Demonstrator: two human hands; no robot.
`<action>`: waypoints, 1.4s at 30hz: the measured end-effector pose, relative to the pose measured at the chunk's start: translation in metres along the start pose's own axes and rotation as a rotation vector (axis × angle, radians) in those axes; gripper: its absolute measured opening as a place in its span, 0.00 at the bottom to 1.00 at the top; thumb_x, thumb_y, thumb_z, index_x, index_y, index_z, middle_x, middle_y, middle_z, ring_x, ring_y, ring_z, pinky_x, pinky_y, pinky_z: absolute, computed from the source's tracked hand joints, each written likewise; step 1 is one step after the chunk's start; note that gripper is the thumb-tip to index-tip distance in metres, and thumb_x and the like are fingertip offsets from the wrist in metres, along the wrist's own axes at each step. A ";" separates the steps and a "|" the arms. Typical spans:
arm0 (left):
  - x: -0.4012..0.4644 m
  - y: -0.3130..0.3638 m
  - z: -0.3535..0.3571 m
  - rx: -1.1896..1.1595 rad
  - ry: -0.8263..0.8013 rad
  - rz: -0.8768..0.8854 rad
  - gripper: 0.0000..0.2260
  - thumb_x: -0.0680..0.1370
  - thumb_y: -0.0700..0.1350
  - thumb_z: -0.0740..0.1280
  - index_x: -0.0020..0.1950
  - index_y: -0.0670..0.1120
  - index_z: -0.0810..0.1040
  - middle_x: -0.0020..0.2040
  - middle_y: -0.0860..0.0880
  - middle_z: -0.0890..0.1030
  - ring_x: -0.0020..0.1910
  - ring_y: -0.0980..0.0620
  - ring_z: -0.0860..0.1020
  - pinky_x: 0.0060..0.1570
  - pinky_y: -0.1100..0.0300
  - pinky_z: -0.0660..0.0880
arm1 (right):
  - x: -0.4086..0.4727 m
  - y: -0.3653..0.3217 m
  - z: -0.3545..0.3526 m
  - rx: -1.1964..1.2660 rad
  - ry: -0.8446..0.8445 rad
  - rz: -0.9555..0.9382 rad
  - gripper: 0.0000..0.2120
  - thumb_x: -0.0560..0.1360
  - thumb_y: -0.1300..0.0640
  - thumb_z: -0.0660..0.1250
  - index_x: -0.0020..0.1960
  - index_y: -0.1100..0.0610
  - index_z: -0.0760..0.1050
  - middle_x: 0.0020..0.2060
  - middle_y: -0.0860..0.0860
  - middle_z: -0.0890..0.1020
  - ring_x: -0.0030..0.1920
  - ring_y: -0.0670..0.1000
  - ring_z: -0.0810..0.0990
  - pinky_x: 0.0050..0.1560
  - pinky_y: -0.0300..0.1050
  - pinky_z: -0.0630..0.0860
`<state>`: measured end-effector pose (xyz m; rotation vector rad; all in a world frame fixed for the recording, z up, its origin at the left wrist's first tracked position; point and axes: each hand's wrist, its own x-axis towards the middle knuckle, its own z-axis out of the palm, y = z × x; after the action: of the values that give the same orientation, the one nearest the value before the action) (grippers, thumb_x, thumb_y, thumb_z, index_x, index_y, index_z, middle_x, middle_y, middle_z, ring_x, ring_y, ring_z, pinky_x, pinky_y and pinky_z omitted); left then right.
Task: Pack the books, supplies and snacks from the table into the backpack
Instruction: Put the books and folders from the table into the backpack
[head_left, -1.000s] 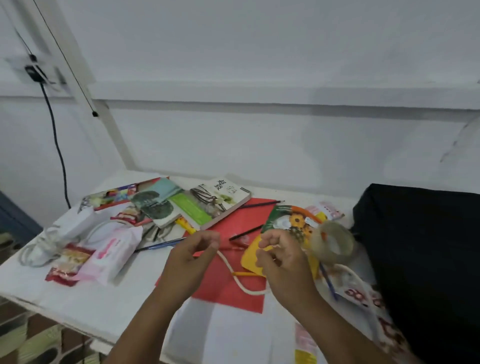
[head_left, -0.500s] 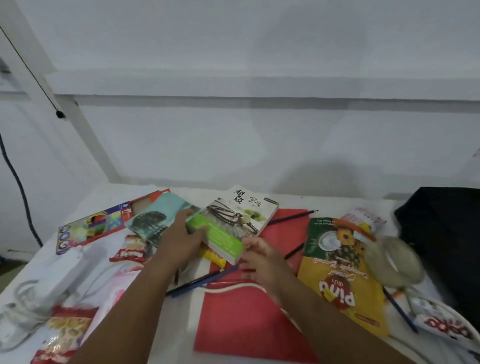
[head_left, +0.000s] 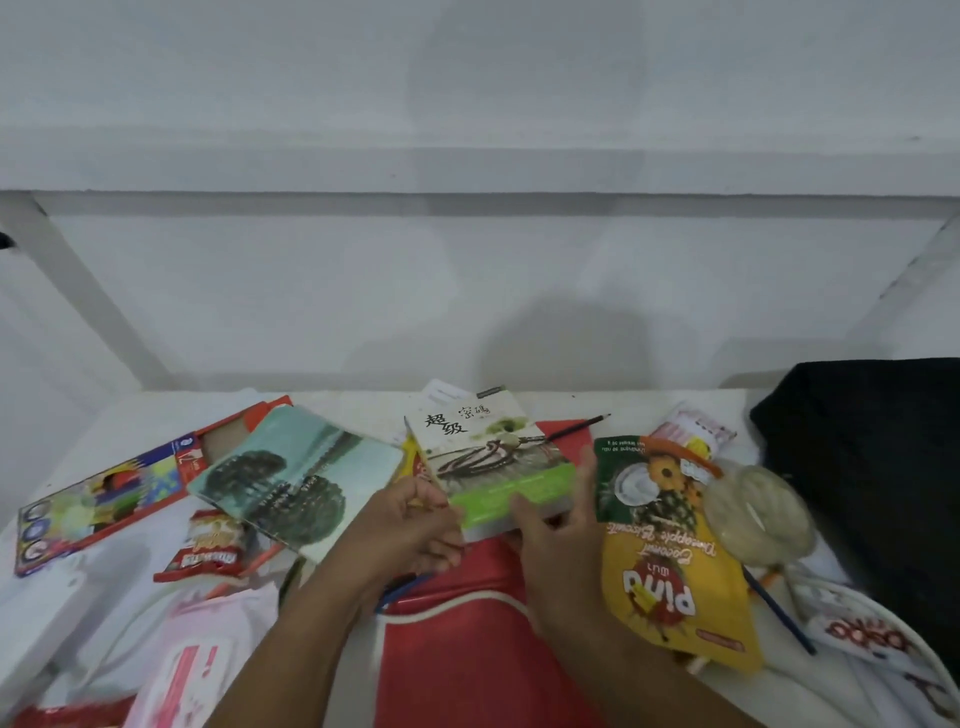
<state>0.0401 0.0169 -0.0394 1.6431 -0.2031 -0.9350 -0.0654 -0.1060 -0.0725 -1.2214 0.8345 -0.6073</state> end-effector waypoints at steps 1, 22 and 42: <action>0.001 -0.002 0.006 0.008 -0.016 0.001 0.08 0.77 0.37 0.72 0.48 0.41 0.73 0.37 0.37 0.83 0.31 0.45 0.81 0.31 0.58 0.78 | -0.003 0.002 0.000 -0.046 -0.015 0.011 0.37 0.72 0.51 0.72 0.69 0.23 0.59 0.68 0.45 0.74 0.65 0.50 0.76 0.63 0.57 0.77; -0.028 0.017 0.081 -0.398 0.256 0.236 0.14 0.80 0.44 0.68 0.64 0.50 0.72 0.43 0.47 0.84 0.31 0.52 0.81 0.34 0.55 0.78 | -0.036 -0.090 -0.142 0.063 -0.350 -0.052 0.16 0.75 0.65 0.68 0.56 0.46 0.80 0.45 0.71 0.71 0.39 0.64 0.76 0.42 0.70 0.80; -0.066 -0.018 0.485 0.532 -0.269 0.610 0.27 0.72 0.54 0.76 0.67 0.63 0.67 0.53 0.59 0.81 0.52 0.61 0.79 0.53 0.63 0.76 | -0.109 -0.139 -0.566 0.171 0.377 -0.268 0.21 0.71 0.56 0.74 0.61 0.39 0.78 0.54 0.57 0.82 0.43 0.64 0.82 0.41 0.71 0.80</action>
<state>-0.3313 -0.3016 -0.0267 1.7578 -1.1503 -0.6462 -0.5876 -0.3713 0.0188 -1.0849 0.9150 -1.1299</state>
